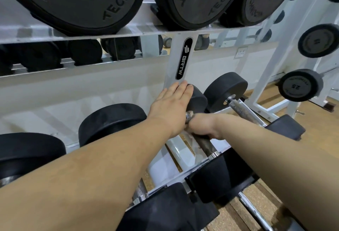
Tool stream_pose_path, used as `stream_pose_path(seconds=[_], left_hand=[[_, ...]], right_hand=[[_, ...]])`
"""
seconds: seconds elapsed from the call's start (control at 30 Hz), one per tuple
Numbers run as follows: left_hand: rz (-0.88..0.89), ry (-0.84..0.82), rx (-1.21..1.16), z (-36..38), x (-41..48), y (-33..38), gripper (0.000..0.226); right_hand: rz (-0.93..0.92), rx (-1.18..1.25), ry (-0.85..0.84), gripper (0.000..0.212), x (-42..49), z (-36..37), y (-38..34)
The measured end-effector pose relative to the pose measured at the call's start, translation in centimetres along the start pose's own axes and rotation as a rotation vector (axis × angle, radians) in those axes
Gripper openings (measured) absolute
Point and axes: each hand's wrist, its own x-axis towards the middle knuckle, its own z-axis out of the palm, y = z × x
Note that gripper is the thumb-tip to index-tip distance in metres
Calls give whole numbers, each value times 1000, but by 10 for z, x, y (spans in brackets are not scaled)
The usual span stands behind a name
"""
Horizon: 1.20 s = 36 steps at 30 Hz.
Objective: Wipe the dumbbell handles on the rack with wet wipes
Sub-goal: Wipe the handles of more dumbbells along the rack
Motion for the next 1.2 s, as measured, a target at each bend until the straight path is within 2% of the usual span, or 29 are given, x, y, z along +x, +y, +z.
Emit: stream_pose_path(seconds=[0.07, 0.17, 0.23, 0.27, 0.47, 0.57, 0.67, 0.8, 0.83, 0.87, 0.9, 0.97, 1.0, 1.1, 1.13, 1.2], left_hand=[[-6, 1, 8, 0, -1, -1, 86], [4, -1, -6, -1, -2, 1, 81], [0, 0, -14, 0, -2, 2, 77], [0, 8, -13, 1, -1, 1, 76], [6, 7, 3, 6, 3, -1, 83], [6, -33, 19, 0, 3, -2, 84], [3, -109, 20, -12, -1, -1, 93], [-33, -265, -4, -40, 0, 6, 97], [-40, -300, -22, -45, -3, 8, 97], [-48, -321, -57, -53, -9, 10, 96], [-75, -321, -132, -59, -19, 10, 93], [-191, -262, -369, -68, -48, 6, 80], [-248, -214, -481, -71, -66, 2, 68], [-431, -99, -718, -82, -117, 1, 30], [-502, -57, -801, -89, -134, 3, 24], [-639, -14, -1019, -103, -158, 10, 26]], right_hand=[[42, -269, 65, 37, -19, 4, 2], [161, -491, 27, 42, -41, 5, 8], [150, -567, 27, 31, -44, 5, 4], [109, -521, 38, 21, -43, 5, 1], [-60, 104, 214, 27, -13, 10, -10], [-20, -29, 136, 30, -10, 13, -8], [57, -190, 132, 37, -31, 12, -2], [59, -208, 130, 23, -75, -5, -4], [67, -73, 148, 17, -87, -11, -3], [73, 228, 117, 18, -93, -18, 2], [44, 594, 60, 24, -97, -23, 9], [-100, 940, -144, 38, -112, -23, 15], [-140, 1059, -184, 42, -121, -18, 15], [-221, 1162, -240, 50, -134, 12, 8], [-238, 1213, -272, 53, -140, 23, 1], [-289, 1251, -316, 57, -146, 44, -10]])
